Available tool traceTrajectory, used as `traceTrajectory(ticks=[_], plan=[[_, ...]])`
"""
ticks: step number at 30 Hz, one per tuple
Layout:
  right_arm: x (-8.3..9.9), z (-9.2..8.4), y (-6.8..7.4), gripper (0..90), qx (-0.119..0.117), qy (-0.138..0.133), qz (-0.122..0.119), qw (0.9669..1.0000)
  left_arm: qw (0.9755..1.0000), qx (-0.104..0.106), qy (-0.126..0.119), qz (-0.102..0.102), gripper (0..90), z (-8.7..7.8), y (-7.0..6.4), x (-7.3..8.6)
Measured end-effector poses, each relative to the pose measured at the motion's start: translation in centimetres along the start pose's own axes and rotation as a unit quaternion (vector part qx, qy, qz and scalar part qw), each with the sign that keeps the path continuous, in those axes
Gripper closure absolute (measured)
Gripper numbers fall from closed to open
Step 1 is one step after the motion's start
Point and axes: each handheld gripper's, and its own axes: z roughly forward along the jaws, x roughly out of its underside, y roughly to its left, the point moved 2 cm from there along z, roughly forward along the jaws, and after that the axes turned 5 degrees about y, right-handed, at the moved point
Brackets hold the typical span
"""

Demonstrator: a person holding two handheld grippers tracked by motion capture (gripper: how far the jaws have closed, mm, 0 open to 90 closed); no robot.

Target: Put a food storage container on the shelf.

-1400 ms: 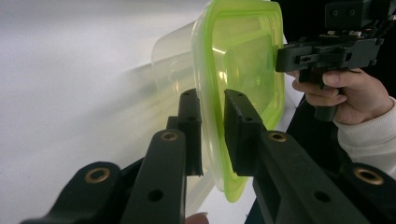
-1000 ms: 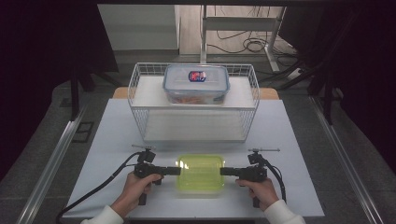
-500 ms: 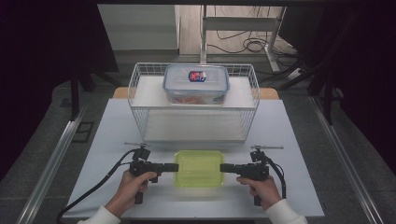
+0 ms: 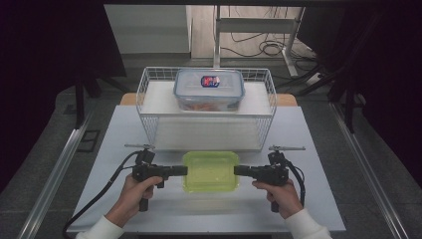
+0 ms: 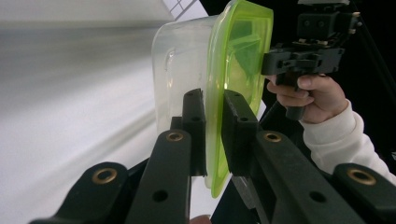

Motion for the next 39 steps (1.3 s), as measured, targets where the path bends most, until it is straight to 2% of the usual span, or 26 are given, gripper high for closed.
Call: traceTrajectory(ticks=[12,18,39], plan=[[-4.2,-2.0,3.2,81.0,0.002,-0.02,-0.042,0.9989,0.9993,0.002,-0.023,0.029,81.6,-2.5,-3.1,-3.8],[-6.8,-2.9,4.7,81.0,0.005,-0.027,-0.059,0.9979,0.9987,0.004,-0.032,0.038,81.6,-3.5,-4.0,-5.7],[-13.4,-4.9,7.3,81.1,0.007,-0.052,-0.084,0.9951,0.9965,-0.002,-0.05,0.067,82.0,-6.2,-6.9,-12.9]])
